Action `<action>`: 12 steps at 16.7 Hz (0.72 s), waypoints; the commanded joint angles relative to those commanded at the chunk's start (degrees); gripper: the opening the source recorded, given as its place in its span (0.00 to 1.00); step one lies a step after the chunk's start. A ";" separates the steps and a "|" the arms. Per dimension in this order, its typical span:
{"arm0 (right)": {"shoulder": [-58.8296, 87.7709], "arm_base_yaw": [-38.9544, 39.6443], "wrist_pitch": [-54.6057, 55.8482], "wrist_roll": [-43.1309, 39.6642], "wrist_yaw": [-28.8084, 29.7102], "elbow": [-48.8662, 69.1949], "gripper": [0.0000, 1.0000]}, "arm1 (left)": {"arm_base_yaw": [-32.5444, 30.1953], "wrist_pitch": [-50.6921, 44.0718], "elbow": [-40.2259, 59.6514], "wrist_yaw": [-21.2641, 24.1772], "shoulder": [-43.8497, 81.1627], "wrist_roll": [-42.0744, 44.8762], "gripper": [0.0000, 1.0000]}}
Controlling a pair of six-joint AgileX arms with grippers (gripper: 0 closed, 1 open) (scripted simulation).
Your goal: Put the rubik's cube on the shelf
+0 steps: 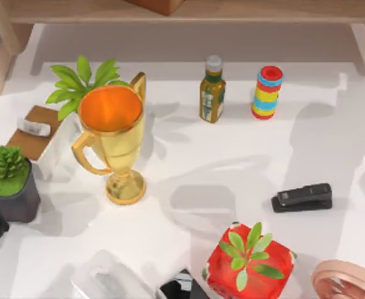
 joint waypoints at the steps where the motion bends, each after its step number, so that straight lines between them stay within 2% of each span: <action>1: 0.71 0.02 0.58 0.39 0.17 0.59 0.00 | 0.00 0.00 0.00 0.00 0.00 0.00 1.00; 8: 0.80 0.28 0.98 0.69 0.14 0.57 0.00 | 0.00 0.00 0.00 0.00 0.00 0.00 1.00; 12: -6.39 1.13 3.52 1.72 -2.18 -4.76 0.00 | 0.00 0.00 0.00 0.00 0.00 0.00 1.00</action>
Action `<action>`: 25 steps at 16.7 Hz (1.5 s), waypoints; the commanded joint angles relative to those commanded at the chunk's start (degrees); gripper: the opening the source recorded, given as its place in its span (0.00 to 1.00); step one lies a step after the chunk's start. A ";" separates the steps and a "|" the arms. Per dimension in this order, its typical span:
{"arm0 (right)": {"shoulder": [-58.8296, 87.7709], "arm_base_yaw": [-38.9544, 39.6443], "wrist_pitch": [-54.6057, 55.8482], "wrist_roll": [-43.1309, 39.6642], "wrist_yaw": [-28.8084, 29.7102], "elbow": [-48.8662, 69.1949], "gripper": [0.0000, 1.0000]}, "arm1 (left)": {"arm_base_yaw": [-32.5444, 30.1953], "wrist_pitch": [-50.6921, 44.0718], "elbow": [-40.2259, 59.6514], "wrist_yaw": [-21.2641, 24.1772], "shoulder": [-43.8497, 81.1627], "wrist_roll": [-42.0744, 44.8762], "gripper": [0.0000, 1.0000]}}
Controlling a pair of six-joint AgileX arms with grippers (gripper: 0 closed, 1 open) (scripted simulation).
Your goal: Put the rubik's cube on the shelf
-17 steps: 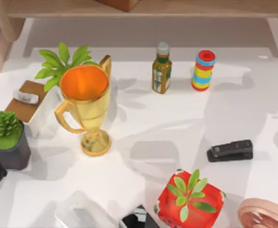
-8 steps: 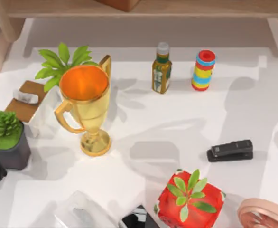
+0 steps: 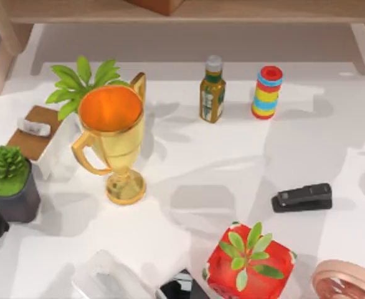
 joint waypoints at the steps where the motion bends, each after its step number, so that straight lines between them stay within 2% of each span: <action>1: -3.00 0.62 1.31 0.58 -1.05 -2.44 0.00 | 0.00 0.00 0.00 0.00 0.00 0.00 1.00; 8: -21.83 8.21 17.67 7.50 -11.89 -29.19 0.00 | 0.00 0.00 0.00 0.00 0.00 0.00 1.00; 12: -26.49 13.45 33.61 12.71 -17.46 -46.65 0.00 | 0.00 0.00 0.00 0.00 0.00 0.00 1.00; 15: -27.83 16.93 48.64 16.54 -18.99 -58.56 0.00 | 0.00 0.00 0.00 0.00 0.00 0.00 1.00; 20: -28.11 22.15 76.82 21.87 -15.37 -74.70 0.00 | 0.00 0.00 0.00 0.00 0.00 0.00 1.00; 25: -27.45 27.32 104.73 25.34 -5.06 -85.92 0.00 | 0.00 0.00 0.00 0.00 0.00 0.00 1.00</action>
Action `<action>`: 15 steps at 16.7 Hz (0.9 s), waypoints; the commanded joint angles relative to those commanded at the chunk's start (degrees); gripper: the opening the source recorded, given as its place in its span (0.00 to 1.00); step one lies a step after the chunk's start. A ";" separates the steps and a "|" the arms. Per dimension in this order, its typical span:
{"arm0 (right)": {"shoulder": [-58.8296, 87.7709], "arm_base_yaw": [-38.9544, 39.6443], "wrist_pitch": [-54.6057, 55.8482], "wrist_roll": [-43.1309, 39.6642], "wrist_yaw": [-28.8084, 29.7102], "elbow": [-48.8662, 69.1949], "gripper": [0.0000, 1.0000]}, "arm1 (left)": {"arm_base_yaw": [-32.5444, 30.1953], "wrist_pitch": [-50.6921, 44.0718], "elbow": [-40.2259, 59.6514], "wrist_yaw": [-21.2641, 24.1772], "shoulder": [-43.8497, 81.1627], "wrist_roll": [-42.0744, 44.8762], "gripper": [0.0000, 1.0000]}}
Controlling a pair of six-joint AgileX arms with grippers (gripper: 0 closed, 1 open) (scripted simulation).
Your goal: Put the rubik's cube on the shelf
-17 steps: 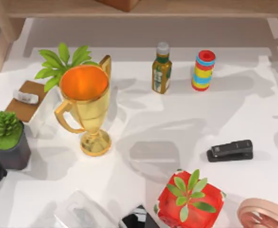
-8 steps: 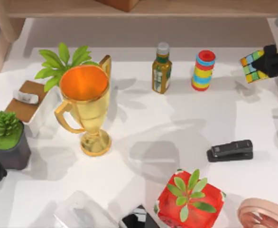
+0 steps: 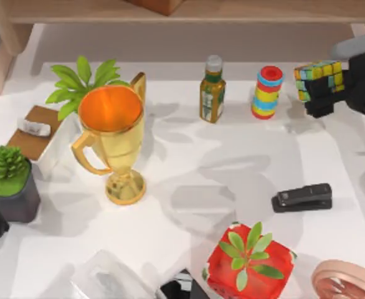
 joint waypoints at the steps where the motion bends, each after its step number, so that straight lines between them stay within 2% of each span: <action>1: 0.19 1.10 5.19 0.48 2.67 -1.70 0.00 | 0.00 0.00 0.00 0.00 0.00 0.00 1.00; 9: 2.81 9.88 40.11 3.05 24.00 -9.66 0.00 | 0.00 0.00 0.00 0.00 0.00 0.00 1.00; 12: 3.53 11.46 48.53 3.68 29.58 -9.46 0.00 | 0.00 0.00 0.00 0.00 0.00 0.00 1.00; 15: 3.63 11.87 53.01 4.07 32.76 -8.69 0.00 | 0.00 0.00 0.00 0.00 0.00 0.00 1.00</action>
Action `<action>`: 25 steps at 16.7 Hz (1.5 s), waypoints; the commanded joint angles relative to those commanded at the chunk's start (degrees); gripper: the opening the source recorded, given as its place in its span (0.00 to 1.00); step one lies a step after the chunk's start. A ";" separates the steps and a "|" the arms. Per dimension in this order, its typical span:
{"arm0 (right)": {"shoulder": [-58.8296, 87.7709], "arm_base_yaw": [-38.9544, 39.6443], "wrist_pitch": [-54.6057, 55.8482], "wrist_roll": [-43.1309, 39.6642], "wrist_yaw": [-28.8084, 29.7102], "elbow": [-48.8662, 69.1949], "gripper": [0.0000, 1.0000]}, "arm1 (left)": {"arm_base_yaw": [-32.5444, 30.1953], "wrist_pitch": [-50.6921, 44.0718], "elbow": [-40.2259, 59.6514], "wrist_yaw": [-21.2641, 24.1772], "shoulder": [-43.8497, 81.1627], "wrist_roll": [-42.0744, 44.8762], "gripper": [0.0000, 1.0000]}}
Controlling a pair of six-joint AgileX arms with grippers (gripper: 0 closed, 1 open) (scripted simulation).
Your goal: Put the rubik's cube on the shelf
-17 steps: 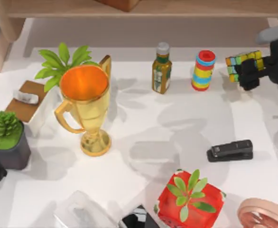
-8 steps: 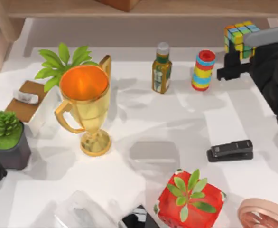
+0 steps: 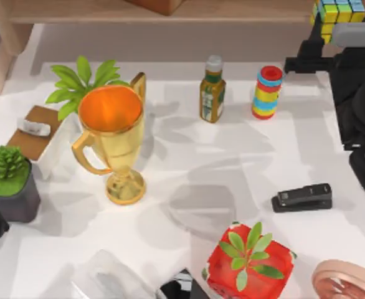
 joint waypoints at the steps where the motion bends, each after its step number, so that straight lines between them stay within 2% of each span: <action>1: -0.12 -0.01 0.71 0.07 0.50 0.14 0.00 | 0.00 0.00 0.00 0.00 0.00 0.00 1.00; 10: -0.28 -0.25 -0.42 0.18 0.04 1.69 0.00 | 0.00 0.00 0.00 0.00 0.00 0.00 1.00; 20: 8.00 -3.92 -11.31 0.72 -2.75 23.32 0.00 | 0.00 0.00 0.00 0.00 0.00 0.00 1.00; 25: 11.47 -4.27 -14.38 0.84 -3.52 26.68 0.00 | 0.00 0.00 0.00 0.00 0.00 0.00 1.00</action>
